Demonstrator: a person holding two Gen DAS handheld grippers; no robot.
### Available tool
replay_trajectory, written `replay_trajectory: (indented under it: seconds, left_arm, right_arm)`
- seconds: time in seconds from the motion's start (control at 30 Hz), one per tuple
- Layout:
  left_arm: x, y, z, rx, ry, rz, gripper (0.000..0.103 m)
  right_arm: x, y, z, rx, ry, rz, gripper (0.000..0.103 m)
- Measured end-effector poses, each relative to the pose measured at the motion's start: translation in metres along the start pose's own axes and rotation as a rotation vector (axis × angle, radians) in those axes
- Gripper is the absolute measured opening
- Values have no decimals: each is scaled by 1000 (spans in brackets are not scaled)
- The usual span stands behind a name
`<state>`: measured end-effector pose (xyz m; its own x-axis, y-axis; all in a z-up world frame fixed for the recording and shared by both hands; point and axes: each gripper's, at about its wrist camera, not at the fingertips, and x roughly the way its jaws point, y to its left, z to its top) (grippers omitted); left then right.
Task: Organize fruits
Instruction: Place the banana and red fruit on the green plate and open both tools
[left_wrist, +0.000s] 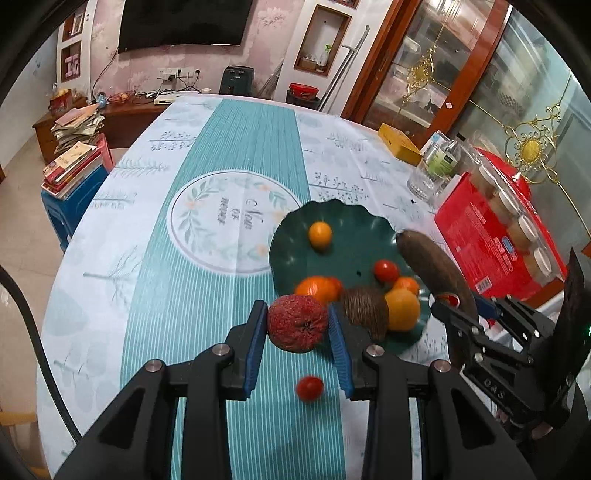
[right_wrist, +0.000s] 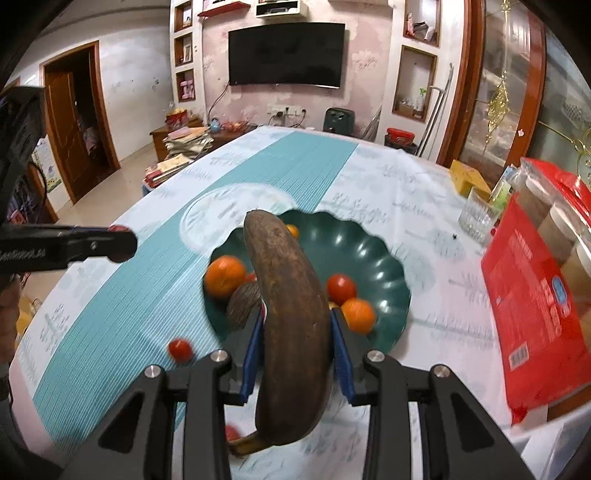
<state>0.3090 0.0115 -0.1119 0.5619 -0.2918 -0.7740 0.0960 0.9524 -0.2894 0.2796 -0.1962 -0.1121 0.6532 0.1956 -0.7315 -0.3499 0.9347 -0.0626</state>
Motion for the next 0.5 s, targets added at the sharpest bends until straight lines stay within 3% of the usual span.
replay_trajectory:
  seconds: [0.5]
  left_arm:
    - [80,-15,32,-24,23,-65,32]
  right_arm:
    - [67,-41,34,-65,-71,-97,35]
